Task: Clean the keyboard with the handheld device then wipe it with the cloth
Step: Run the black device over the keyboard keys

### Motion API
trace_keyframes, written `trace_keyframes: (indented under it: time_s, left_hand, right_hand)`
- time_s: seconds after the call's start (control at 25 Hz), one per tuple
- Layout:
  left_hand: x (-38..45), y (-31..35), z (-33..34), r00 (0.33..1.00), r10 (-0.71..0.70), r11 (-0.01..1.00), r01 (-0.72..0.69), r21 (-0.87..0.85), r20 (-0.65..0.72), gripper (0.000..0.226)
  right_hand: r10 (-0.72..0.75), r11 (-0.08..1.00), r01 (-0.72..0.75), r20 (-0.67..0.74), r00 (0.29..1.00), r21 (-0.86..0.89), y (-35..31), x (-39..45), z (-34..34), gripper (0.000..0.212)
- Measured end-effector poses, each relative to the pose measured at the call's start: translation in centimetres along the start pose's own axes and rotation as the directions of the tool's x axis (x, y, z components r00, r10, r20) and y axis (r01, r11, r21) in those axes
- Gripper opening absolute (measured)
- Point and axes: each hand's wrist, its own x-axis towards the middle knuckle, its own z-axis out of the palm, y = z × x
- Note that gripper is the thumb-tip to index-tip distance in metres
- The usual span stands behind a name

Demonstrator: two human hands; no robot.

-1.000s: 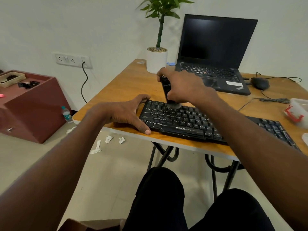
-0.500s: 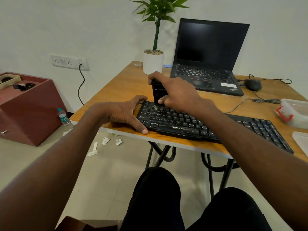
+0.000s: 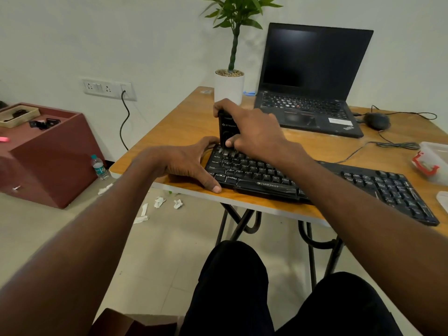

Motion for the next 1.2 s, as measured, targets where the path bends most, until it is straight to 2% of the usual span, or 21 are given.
trace_keyframes:
  time_s: [0.08,0.12,0.2,0.32,0.44,0.48,0.6,0.64,0.72,0.8,0.84,0.92,1.0,1.04,1.12,1.16,1.2]
  left_hand:
    - [0.0,0.1,-0.1,1.0,0.006,1.0,-0.006,-0.002,0.001,0.137]
    - [-0.1,0.2,0.0,1.0,0.011,1.0,-0.011,0.004,0.004,0.136]
    - [-0.1,0.3,0.0,1.0,0.011,1.0,-0.011,0.017,0.006,0.136]
    - [-0.1,0.3,0.0,1.0,0.005,1.0,-0.005,0.013,0.022,0.138]
    - [-0.2,0.3,0.0,0.999,0.013,0.999,-0.014,0.032,0.039,0.139]
    - [-0.3,0.4,0.0,0.999,0.01,0.999,-0.012,0.036,0.036,0.138]
    - [-0.3,0.5,0.0,0.999,0.007,0.999,-0.008,0.04,0.033,0.135]
    - [-0.2,0.6,0.1,0.999,0.005,0.999,-0.006,0.037,0.035,0.135]
    - [-0.2,0.4,0.1,0.999,0.008,0.999,-0.009,0.037,0.032,0.135]
    - [-0.2,0.1,-0.1,1.0,0.002,0.999,-0.003,0.035,0.024,0.138]
    - [-0.2,0.1,-0.1,1.0,0.004,0.999,-0.005,0.04,0.027,0.139]
    - [-0.1,0.1,-0.1,0.999,0.006,0.999,-0.008,0.05,0.037,0.142]
    - [0.0,0.2,0.0,0.999,0.007,0.999,-0.009,0.051,0.041,0.143]
    - [-0.1,0.2,0.0,0.999,0.009,0.999,-0.011,0.048,0.042,0.144]
    - [-0.1,0.2,0.0,0.999,0.01,0.999,-0.012,0.037,0.039,0.144]
    - [-0.2,0.2,0.0,0.999,0.01,0.999,-0.011,0.035,0.037,0.144]
    - [-0.3,0.2,0.0,0.999,0.011,0.999,-0.013,0.035,0.037,0.143]
  right_hand:
    - [-0.025,0.997,0.018,-0.098,0.995,-0.074,-0.2,0.0,0.2,0.065]
    - [-0.056,0.998,0.056,-0.088,0.995,-0.001,-0.3,-0.2,0.3,0.065]
    - [-0.089,0.991,0.089,0.0,0.996,0.096,-0.5,-0.6,0.0,0.064]
    - [0.046,0.997,-0.04,0.103,0.994,-0.06,0.3,-0.1,-1.5,0.061]
    - [0.17,0.982,-0.138,0.298,0.939,-0.126,1.8,0.7,-4.6,0.054]
    - [0.162,0.985,-0.136,0.309,0.937,-0.104,2.2,0.8,-5.1,0.054]
    - [0.061,0.977,-0.109,0.252,0.966,0.181,2.9,-0.3,-4.3,0.062]
    - [0.056,0.97,-0.113,0.253,0.966,0.217,3.3,-0.8,-3.7,0.064]
    - [0.131,0.978,-0.168,0.269,0.954,0.122,4.5,-1.0,-3.9,0.067]
    - [0.223,0.974,-0.206,0.246,0.943,-0.092,4.8,-1.0,-4.8,0.066]
    - [0.195,0.977,-0.172,0.201,0.96,-0.127,4.4,-1.1,-4.8,0.064]
    - [0.046,0.999,-0.049,0.137,0.99,0.017,3.0,-2.0,-3.8,0.063]
    - [-0.04,0.99,0.02,0.138,0.99,0.142,2.4,-3.3,-3.0,0.064]
    - [-0.03,0.994,0.011,0.175,0.984,0.11,2.7,-3.5,-3.4,0.064]
    - [0.097,0.994,-0.081,0.27,0.958,-0.071,3.7,-3.0,-5.2,0.066]
    - [0.135,0.983,-0.097,0.257,0.957,-0.155,3.8,-2.7,-5.7,0.064]
    - [0.129,0.981,-0.092,0.216,0.968,-0.17,3.8,-2.6,-5.8,0.063]
